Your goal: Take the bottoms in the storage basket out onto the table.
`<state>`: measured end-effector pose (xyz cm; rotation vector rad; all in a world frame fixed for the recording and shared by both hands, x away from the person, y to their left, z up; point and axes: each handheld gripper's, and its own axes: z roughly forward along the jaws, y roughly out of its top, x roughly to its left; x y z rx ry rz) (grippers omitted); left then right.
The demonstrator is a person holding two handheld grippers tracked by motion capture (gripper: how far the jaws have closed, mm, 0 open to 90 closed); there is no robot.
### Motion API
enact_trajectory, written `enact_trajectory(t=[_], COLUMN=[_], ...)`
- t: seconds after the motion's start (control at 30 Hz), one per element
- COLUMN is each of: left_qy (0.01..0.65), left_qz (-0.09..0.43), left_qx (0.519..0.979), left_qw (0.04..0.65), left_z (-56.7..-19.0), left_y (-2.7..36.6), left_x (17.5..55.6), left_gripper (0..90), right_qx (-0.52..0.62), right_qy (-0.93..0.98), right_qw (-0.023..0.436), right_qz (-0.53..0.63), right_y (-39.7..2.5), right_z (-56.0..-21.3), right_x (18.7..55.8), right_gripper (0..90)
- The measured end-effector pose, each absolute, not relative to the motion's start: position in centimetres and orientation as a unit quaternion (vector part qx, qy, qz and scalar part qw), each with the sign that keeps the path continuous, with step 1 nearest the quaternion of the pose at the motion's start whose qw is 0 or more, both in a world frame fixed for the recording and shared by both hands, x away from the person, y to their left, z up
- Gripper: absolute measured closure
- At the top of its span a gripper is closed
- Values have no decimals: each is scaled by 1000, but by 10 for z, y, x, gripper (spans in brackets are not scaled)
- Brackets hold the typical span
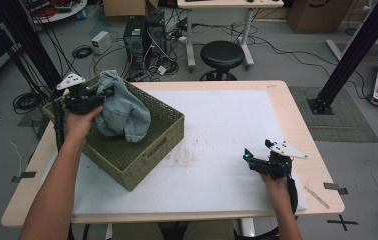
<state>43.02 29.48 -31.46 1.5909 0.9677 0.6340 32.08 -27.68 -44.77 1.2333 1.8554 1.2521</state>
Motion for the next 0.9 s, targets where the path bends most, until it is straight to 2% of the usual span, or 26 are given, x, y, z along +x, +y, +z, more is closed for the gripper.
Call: enact_trajectory(t=[0.47, 0.9], left_qy=[387, 358], left_qz=[279, 296], left_qx=[651, 625], left_qw=[590, 627], left_z=[-297, -266], left_y=[311, 335], left_x=[415, 390], left_gripper=[768, 768], right_qx=[462, 462], right_qy=[696, 696], right_qw=[289, 289], right_qz=[468, 468], right_y=[-276, -276], right_z=[-448, -448], right_x=[321, 321], right_gripper=[128, 128])
